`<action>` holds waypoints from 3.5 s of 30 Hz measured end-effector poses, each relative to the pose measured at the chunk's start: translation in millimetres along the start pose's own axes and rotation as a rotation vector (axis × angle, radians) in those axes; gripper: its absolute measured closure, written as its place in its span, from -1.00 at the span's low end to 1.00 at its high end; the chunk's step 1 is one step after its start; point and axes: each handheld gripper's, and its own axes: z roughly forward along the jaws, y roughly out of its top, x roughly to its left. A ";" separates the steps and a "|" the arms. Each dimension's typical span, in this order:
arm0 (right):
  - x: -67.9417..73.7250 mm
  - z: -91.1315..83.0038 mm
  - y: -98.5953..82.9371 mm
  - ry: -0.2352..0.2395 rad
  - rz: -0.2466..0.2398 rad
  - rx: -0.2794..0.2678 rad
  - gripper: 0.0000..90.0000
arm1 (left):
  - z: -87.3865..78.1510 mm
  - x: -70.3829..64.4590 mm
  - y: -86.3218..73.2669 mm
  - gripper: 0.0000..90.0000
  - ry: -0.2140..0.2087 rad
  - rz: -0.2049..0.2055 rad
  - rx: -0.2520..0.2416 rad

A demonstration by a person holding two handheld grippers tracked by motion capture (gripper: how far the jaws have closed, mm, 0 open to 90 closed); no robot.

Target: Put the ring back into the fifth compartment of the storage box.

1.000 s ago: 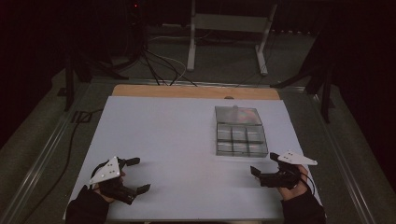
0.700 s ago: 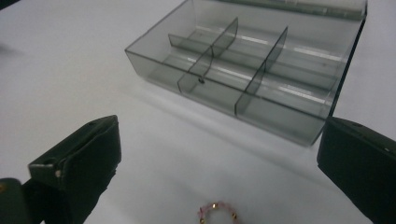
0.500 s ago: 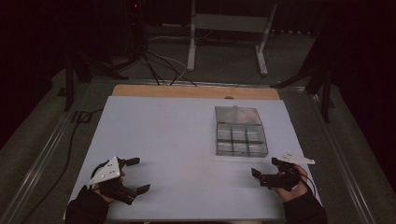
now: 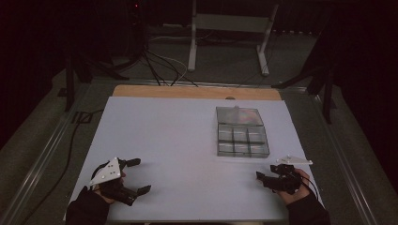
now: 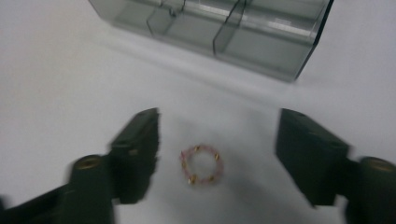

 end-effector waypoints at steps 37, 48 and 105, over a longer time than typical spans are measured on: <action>22.7 14.7 -4.3 -0.199 0.013 0.146 0.86 | 1.3 -0.6 -0.8 -0.99 0.002 0.008 0.016; 24.2 15.0 -3.3 -0.199 0.017 0.150 0.94 | 1.8 -0.7 -0.7 -0.99 0.003 0.011 0.020; 51.7 -8.5 26.2 -0.112 -0.028 0.019 0.95 | 2.5 0.0 -0.9 -0.99 0.003 0.005 0.019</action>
